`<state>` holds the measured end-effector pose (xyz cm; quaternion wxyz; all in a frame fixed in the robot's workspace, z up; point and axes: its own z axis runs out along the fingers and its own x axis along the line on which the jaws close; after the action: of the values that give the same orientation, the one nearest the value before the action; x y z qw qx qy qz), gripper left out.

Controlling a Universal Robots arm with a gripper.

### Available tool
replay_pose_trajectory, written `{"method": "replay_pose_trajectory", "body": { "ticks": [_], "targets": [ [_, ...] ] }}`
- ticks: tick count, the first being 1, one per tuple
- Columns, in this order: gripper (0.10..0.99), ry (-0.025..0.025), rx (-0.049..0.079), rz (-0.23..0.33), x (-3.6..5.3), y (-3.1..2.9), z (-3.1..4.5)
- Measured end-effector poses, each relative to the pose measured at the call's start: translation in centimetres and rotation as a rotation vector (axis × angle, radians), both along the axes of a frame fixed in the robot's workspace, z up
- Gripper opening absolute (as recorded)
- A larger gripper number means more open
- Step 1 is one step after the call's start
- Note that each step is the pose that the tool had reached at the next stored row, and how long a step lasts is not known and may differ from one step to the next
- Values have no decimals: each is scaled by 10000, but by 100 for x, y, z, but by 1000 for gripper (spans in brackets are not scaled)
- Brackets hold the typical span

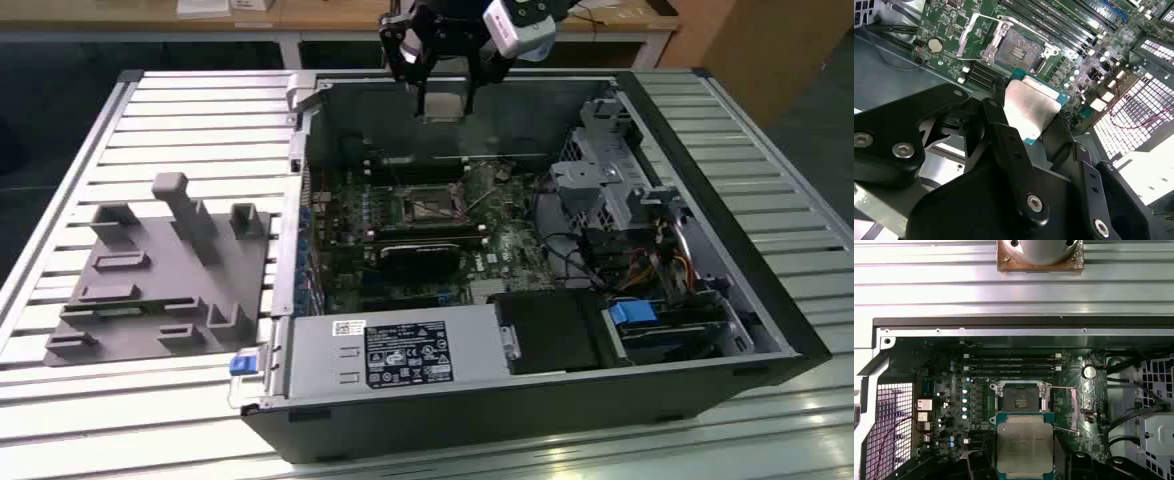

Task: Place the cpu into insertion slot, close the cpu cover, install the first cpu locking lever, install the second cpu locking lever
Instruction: 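Place the cpu into insertion slot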

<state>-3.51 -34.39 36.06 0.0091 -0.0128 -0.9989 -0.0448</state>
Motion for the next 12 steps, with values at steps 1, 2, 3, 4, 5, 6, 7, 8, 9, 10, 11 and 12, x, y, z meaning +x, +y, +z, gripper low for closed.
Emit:
{"method": "replay_pose_trajectory", "body": {
  "ticks": [1,2,3,4,5,6,7,8,9,10,11,12],
  "targets": [
    [541,0,0,0,0,0,0],
    [541,0,0,0,0,0,0],
    [541,0,0,0,0,0,0],
    [541,0,0,0,0,0,0],
    [541,0,1,0,0,0,0],
    [541,0,0,0,0,0,0],
    [541,0,0,1,0,0,0],
    [541,0,0,1,0,0,0],
    [541,0,0,0,0,0,0],
    [541,0,1,0,0,0,0],
    [541,0,0,0,0,0,0],
    [541,0,-1,0,0,0,-1]
  ]
}}
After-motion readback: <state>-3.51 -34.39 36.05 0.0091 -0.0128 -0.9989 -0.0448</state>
